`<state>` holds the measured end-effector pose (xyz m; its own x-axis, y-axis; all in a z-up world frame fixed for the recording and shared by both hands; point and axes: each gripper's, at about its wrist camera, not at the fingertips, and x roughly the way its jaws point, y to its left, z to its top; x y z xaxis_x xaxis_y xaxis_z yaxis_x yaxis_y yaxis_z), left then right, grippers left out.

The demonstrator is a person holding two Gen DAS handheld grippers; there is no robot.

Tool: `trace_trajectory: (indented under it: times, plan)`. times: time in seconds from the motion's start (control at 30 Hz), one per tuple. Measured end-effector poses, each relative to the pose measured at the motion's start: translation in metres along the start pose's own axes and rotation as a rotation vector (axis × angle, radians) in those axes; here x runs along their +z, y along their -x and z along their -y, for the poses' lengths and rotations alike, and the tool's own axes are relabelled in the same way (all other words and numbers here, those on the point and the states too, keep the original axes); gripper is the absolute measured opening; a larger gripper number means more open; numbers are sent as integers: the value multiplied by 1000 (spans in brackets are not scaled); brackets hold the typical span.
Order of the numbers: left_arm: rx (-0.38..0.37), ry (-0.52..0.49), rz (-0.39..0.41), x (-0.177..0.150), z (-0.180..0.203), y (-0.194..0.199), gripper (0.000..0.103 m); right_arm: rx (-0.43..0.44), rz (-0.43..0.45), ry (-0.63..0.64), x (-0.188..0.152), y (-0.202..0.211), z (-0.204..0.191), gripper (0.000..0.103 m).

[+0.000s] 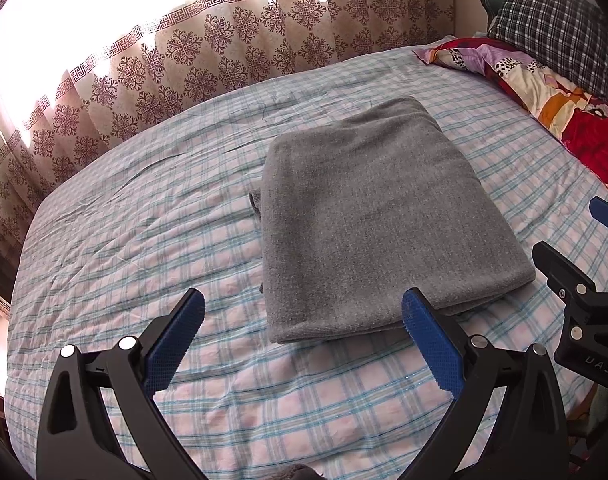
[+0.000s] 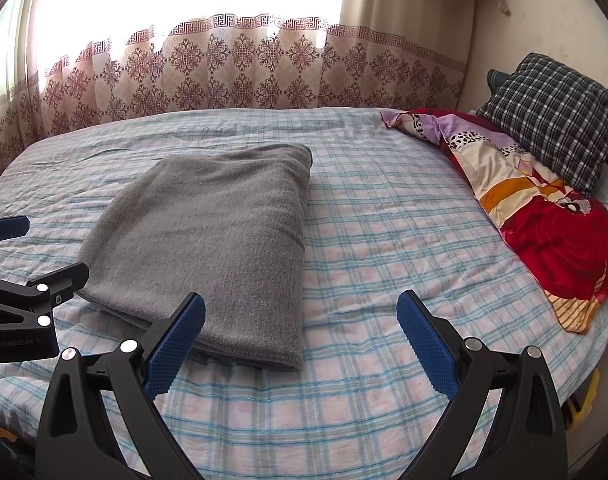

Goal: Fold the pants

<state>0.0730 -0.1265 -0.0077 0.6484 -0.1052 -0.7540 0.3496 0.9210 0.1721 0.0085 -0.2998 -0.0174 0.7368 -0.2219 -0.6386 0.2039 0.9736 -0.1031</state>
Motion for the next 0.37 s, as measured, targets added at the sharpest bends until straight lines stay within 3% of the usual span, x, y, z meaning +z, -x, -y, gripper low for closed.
trace_trajectory:
  times: [0.23,0.37]
  plan:
    - [21,45,-38,-1,-10,-14,100,4,-24,-17,-1,-7,6,96]
    - [49,105,-85,-7,-34,-35,100,6,-53,-34,-3,-14,11,96]
